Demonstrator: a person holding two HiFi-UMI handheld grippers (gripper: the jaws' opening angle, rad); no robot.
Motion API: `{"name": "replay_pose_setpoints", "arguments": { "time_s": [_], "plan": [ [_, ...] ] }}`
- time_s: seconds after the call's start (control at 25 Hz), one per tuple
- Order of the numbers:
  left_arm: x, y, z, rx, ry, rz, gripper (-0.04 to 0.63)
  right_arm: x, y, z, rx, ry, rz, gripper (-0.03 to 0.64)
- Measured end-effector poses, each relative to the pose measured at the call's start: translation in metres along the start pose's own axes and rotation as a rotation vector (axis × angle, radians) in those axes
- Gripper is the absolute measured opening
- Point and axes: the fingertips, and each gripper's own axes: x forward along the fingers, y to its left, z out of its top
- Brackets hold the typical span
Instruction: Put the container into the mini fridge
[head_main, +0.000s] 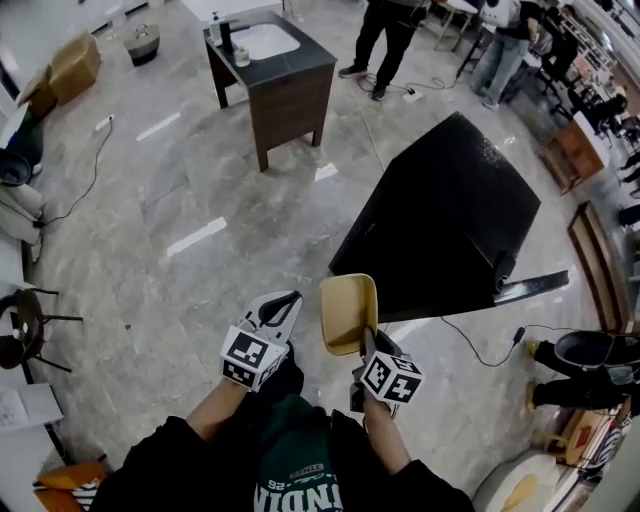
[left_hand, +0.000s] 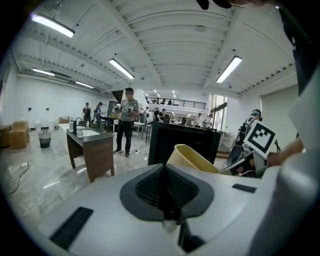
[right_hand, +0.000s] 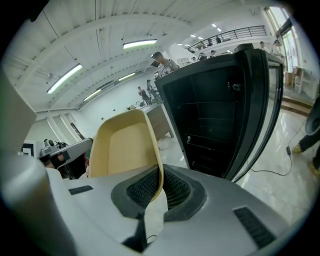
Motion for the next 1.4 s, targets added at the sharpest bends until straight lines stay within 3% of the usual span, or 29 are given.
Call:
{"name": "replay_pose_setpoints", "arguments": {
  "time_s": [0.32,0.64,1.4],
  "plan": [
    [0.022,0.029,0.004,0.012,0.019,-0.04,0.023,0.025,-0.013,0.016,0.1,-0.035,-0.081,0.04],
    [0.058,0.015,0.012,0.012,0.024,-0.089,0.023,0.024,-0.046,0.034,0.159,-0.078,-0.153,0.041],
    [0.082,0.004,0.005,-0.005,0.057,-0.12,0.023,0.035,-0.061,0.044,0.184,-0.081,-0.153,0.041]
  ]
}}
